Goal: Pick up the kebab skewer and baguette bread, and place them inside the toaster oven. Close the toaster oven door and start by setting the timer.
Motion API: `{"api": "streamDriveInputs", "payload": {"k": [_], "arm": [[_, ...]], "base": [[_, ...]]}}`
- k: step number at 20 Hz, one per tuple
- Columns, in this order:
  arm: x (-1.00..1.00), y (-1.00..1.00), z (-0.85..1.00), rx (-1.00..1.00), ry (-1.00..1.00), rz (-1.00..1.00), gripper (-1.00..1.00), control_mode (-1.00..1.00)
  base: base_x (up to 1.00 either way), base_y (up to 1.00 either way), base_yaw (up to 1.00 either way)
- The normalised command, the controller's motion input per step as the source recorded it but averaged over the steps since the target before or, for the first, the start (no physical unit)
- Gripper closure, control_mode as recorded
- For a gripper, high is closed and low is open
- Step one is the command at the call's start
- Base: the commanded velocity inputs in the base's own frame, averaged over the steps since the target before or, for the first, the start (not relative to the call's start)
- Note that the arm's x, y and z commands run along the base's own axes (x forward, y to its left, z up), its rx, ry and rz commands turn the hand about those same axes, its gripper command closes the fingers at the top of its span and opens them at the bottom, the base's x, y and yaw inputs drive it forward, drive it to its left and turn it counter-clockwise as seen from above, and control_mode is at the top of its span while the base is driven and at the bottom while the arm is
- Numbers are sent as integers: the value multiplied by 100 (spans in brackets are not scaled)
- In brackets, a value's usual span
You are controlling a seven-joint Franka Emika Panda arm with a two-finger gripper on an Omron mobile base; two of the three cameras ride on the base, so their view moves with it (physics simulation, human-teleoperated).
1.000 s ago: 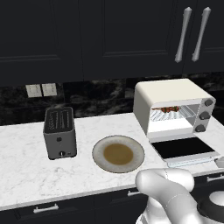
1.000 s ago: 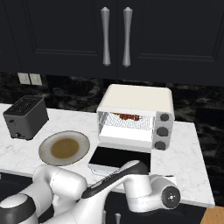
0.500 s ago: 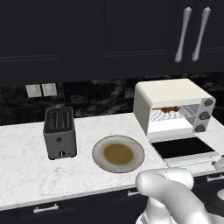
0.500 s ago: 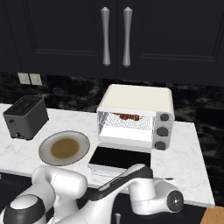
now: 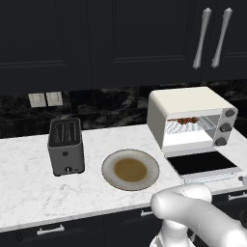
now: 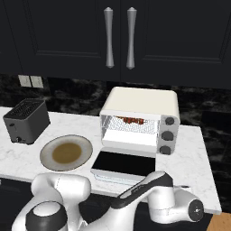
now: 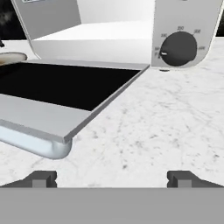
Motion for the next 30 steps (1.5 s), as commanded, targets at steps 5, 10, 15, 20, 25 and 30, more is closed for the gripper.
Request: {"api": "streamDriveInputs", "payload": {"k": [5, 10, 15, 20, 25, 30], "arm": [[17, -5, -2, 0, 0, -2, -100, -100], [25, 7, 0, 0, 0, -2, -100, -100], [9, 29, 0, 0, 0, 0, -100, -100], [4, 20, 0, 0, 0, 0, -100, -100], [4, 0, 8, 0, -7, 0, -100, -100], [16, 0, 19, 0, -10, 0, -100, -100]], "base": [[0, 0, 0], [0, 0, 0], [0, 0, 0], [0, 0, 0], [0, 0, 0], [0, 0, 0]]}}
